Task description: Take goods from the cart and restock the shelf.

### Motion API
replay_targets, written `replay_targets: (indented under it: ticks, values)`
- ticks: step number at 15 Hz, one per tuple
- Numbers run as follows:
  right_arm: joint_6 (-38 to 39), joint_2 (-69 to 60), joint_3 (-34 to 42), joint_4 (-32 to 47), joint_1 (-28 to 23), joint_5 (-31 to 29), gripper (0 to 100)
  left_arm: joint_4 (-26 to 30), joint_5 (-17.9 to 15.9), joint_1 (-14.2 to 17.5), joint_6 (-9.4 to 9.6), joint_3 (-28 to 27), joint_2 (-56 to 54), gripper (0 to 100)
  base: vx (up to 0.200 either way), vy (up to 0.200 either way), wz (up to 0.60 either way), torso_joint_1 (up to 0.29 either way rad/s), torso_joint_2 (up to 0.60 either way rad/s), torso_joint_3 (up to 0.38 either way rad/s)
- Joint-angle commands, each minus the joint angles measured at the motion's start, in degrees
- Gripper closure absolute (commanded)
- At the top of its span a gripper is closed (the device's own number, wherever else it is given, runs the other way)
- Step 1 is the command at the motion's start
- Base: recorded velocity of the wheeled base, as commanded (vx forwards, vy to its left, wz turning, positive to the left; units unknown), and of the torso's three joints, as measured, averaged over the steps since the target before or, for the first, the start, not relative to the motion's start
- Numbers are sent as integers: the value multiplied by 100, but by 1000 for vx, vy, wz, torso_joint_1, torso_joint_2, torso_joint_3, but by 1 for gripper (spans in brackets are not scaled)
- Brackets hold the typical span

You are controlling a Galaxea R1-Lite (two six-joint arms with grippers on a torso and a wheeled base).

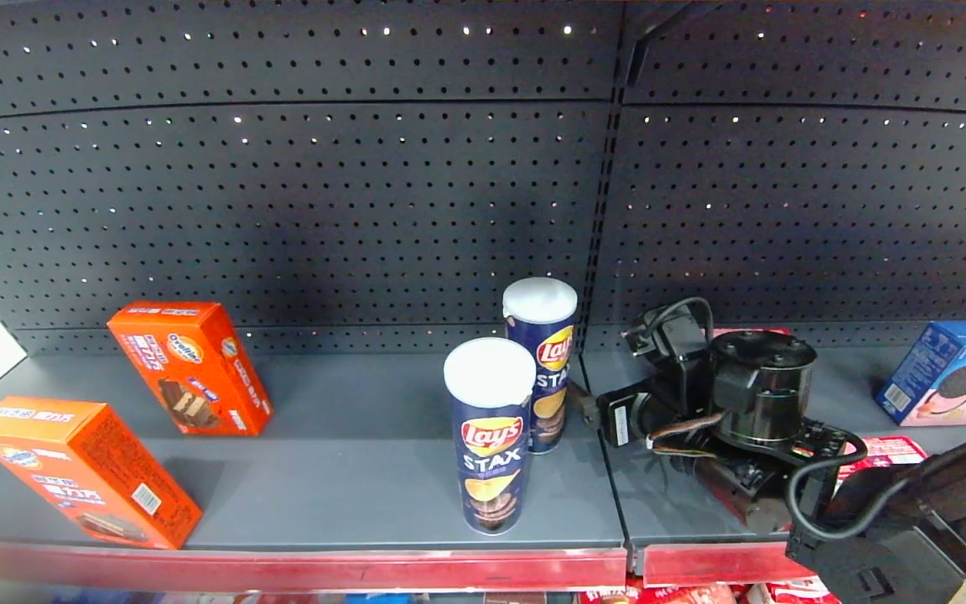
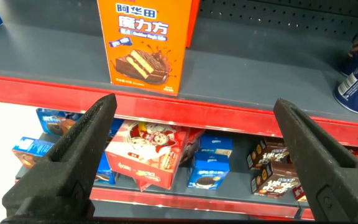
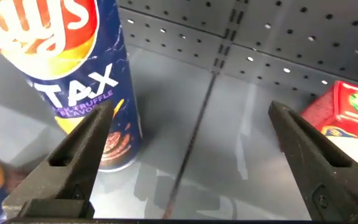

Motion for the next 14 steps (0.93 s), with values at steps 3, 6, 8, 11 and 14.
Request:
replay_targets:
  ticks: [3,6,8,11,14]
  values:
    - [-12,17,29,27,-131,-56,0,-4,2,-1,-1,1,8,0,0,0,0,0,0,0]
    - [-4,26,82,18,-114,-20,0,-4,2,-1,-1,1,8,0,0,0,0,0,0,0]
    - [-4,114,65,18,-61,-38,0,-4,2,-1,-1,1,8,0,0,0,0,0,0,0]
    - [-4,228,47,18,-114,-38,0,-4,11,-1,-1,1,8,0,0,0,0,0,0,0]
    - [-21,386,-32,9,-175,-47,0,-4,2,-1,-1,1,8,0,0,0,0,0,0,0]
